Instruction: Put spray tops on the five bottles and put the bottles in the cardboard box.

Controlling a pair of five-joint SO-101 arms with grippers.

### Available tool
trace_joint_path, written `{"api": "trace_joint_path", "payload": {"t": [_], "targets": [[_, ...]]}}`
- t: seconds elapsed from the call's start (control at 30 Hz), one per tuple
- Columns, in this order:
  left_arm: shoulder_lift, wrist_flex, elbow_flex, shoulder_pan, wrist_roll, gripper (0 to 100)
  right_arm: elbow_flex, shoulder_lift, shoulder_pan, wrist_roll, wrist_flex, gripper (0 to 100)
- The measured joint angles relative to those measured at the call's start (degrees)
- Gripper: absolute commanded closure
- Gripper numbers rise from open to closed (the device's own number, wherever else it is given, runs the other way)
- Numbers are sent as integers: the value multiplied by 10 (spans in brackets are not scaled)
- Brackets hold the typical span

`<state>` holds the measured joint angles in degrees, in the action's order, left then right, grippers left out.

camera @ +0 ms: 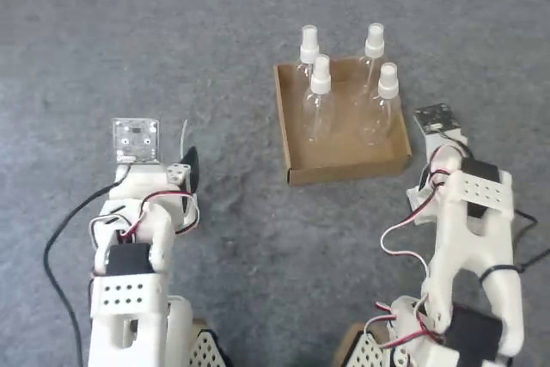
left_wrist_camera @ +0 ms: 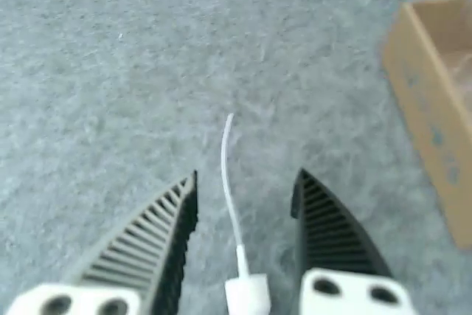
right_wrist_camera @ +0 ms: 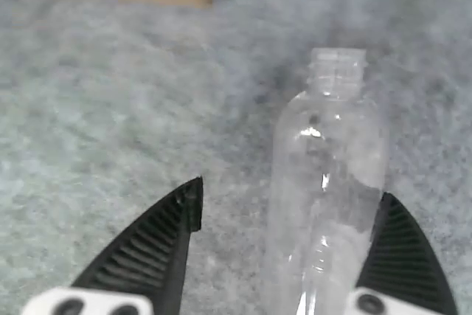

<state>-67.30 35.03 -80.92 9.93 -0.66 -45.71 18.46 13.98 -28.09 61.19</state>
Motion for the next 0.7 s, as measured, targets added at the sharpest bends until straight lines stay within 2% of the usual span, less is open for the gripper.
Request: {"api": "trace_joint_path", "payload": {"t": [0.13, 0.4, 0.57, 0.7], "targets": [[-1, -3, -7, 3, -1, 805, 1, 47, 23, -20, 37, 701], [0, -3, -7, 4, -1, 805, 1, 127, 137, -105, 73, 701], [0, -1, -7, 2, -1, 805, 1, 129, 151, -127, 63, 700], [0, 58, 22, 4, 18, 805, 0, 129, 151, -128, 52, 700]]}}
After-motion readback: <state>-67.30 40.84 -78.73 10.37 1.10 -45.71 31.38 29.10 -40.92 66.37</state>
